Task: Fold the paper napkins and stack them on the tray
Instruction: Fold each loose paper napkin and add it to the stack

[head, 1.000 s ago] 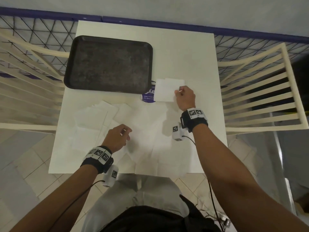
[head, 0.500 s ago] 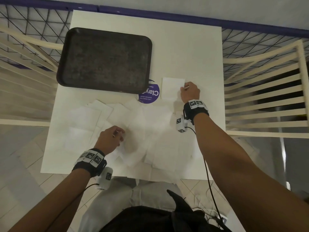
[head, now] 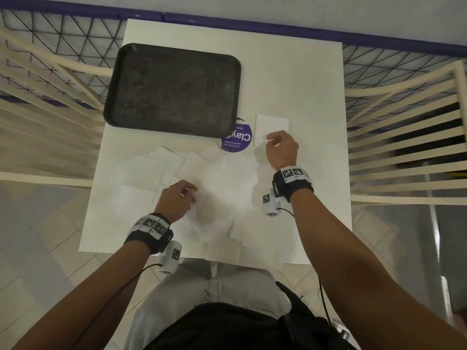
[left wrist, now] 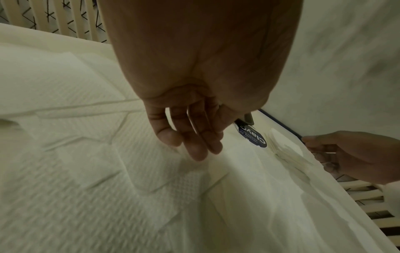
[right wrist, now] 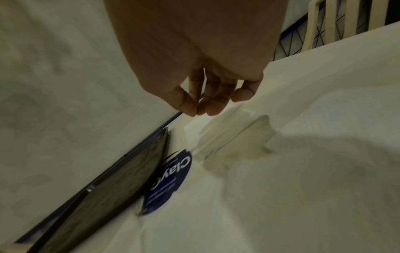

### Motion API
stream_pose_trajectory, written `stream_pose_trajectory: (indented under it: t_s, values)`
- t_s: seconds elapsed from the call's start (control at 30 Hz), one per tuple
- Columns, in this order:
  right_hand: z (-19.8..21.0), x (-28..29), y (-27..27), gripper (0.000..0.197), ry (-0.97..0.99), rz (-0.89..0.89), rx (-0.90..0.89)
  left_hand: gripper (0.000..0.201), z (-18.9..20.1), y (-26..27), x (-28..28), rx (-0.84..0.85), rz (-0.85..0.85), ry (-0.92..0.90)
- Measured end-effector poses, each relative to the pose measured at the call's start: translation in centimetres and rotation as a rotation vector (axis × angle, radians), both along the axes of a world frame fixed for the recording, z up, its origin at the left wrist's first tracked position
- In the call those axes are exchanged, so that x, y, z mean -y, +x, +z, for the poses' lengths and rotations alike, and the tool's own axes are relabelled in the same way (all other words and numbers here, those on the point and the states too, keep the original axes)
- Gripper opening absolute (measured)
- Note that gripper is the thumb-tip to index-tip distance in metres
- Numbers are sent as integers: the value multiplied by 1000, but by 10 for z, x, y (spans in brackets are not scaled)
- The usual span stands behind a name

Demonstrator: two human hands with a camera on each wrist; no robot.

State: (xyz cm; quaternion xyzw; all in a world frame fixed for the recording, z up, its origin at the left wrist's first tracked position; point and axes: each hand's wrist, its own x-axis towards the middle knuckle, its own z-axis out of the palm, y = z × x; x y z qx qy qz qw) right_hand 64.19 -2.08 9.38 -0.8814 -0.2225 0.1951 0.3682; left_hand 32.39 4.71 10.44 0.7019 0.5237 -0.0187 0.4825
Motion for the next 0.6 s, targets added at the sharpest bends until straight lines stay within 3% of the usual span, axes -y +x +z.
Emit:
stream_pose_trajectory:
  t_s: [0.3, 0.47, 0.6]
  values:
    - [-10, 7, -125, 15, 20, 377, -113, 15, -12, -45, -9, 5, 47, 178]
    - [-18, 6, -180, 17, -32, 456, -165, 23, -17, -80, -19, -132, 134, 305]
    - [-16, 4, -211, 20, -40, 546, -138, 31, -17, -104, -29, -225, 227, 281]
